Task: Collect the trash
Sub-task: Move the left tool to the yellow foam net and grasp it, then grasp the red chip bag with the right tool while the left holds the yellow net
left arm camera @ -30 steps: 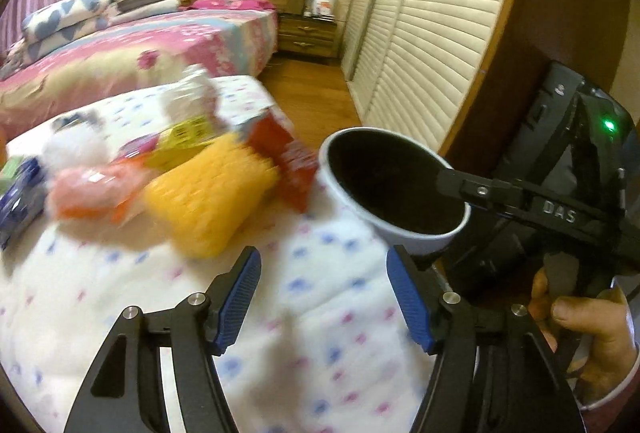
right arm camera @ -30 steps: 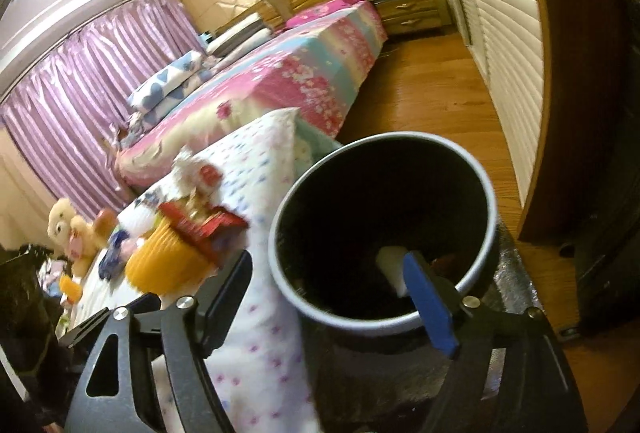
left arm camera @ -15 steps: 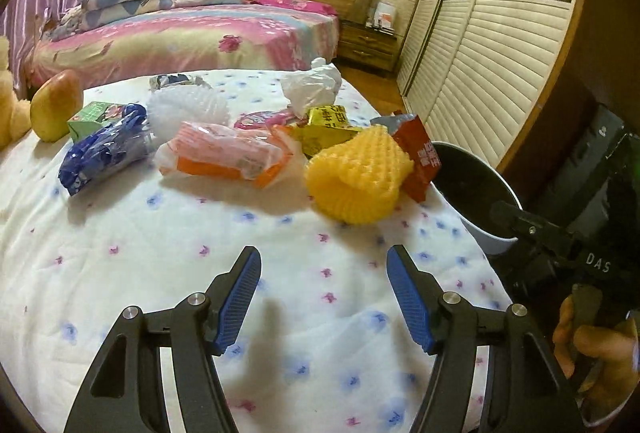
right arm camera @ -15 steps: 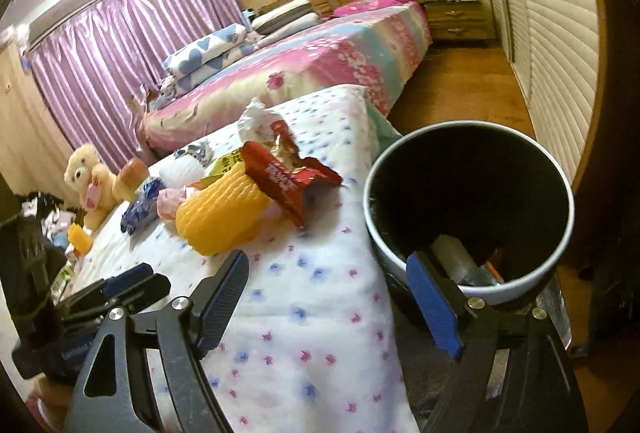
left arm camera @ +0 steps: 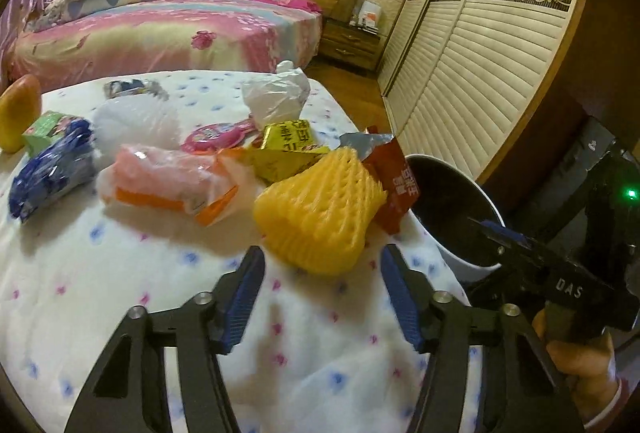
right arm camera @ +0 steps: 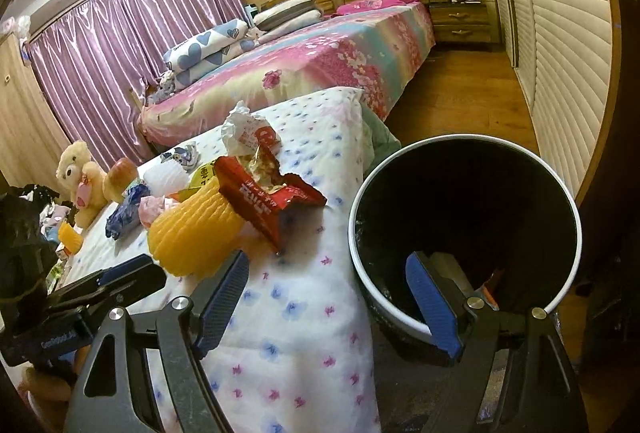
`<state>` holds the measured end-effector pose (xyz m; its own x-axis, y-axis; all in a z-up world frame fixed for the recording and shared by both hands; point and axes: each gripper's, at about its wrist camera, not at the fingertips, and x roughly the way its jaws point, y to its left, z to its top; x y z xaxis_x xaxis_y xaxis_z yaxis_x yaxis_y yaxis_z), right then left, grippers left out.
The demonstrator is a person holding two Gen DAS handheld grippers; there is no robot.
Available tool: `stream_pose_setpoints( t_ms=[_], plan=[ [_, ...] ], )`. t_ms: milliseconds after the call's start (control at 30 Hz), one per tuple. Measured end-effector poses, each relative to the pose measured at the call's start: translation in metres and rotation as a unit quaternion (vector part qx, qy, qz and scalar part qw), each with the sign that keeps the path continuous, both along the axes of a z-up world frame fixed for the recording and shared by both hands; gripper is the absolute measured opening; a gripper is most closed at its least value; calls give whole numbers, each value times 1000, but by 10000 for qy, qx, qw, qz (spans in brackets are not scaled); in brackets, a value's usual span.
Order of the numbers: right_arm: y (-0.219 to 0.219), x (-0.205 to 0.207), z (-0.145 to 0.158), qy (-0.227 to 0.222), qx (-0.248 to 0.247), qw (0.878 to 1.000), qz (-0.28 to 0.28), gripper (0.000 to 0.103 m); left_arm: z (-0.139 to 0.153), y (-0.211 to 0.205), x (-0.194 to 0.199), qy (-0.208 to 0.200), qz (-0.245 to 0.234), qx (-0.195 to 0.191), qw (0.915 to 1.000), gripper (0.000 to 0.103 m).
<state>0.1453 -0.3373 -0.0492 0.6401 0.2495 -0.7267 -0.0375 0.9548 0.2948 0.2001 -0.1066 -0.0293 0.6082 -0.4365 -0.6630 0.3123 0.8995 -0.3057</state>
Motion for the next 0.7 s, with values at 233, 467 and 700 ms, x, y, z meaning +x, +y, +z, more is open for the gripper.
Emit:
stream_pose_setpoints(
  t_ms=[233,467,700],
  plan=[
    [8,7,-1,3,34,9999,136,81,-6,-1,6,-23,-90,15,10000,13],
    [33,24,-4,-110,-99,9990,417,80,-4,33,-21,-79,233,-25,9997,12],
    [54,52,-9,-23,-382,9974,614,67,0,46,-33,-139,357,-29,9993,12]
  ],
)
